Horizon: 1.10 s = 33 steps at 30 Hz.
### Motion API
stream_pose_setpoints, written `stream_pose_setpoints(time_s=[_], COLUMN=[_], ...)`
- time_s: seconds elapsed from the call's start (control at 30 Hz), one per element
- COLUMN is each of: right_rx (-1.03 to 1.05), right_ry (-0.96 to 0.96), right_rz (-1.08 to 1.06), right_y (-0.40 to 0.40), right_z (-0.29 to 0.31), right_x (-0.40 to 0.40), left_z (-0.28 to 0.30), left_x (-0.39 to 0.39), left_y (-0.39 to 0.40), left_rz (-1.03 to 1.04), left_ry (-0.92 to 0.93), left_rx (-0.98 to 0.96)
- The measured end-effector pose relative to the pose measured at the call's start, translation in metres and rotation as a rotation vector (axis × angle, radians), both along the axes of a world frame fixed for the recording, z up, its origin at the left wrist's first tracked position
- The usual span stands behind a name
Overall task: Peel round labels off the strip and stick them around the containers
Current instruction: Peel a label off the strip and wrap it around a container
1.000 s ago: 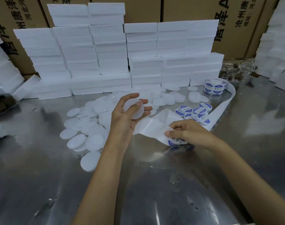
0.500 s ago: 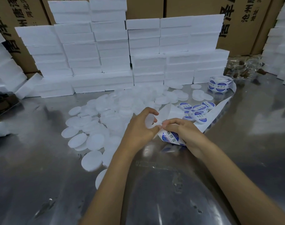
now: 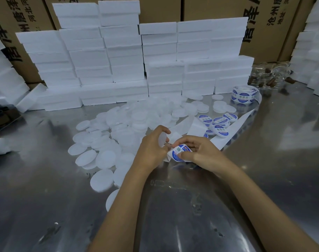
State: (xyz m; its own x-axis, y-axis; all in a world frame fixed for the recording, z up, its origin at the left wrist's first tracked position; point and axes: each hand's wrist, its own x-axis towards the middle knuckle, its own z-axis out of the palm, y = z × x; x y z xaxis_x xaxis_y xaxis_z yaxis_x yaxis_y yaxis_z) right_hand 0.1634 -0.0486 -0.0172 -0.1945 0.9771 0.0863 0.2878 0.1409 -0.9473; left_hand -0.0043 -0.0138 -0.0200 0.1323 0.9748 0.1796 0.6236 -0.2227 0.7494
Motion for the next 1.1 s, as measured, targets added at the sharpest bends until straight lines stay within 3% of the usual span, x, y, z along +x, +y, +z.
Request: stream_pose_setpoints(time_s=[0.37, 0.57, 0.73, 0.83, 0.97, 1.1], right_rx=[0.201, 0.139, 0.153, 0.173, 0.213, 0.299], right_ry=[-0.080, 0.301, 0.623, 0.598, 0.433, 0.332], right_rz=[-0.133, -0.164, -0.254, -0.291, -0.206, -0.197], right_y=[0.003, 0.004, 0.007, 0.009, 0.014, 0.019], right_z=[0.000, 0.006, 0.013, 0.019, 0.033, 0.032], right_x=[0.001, 0.016, 0.024, 0.020, -0.011, -0.045], left_z=[-0.010, -0.011, -0.011, -0.001, 0.015, 0.009], left_x=[0.002, 0.000, -0.008, -0.005, -0.003, -0.005], left_y=[0.008, 0.010, 0.009, 0.011, 0.010, 0.007], left_rz=[0.009, 0.008, -0.044, 0.025, -0.118, -0.240], left_ry=[0.048, 0.105, 0.009, -0.357, -1.231, -1.403], left_rx=[-0.031, -0.041, -0.040, -0.015, -0.397, -0.438])
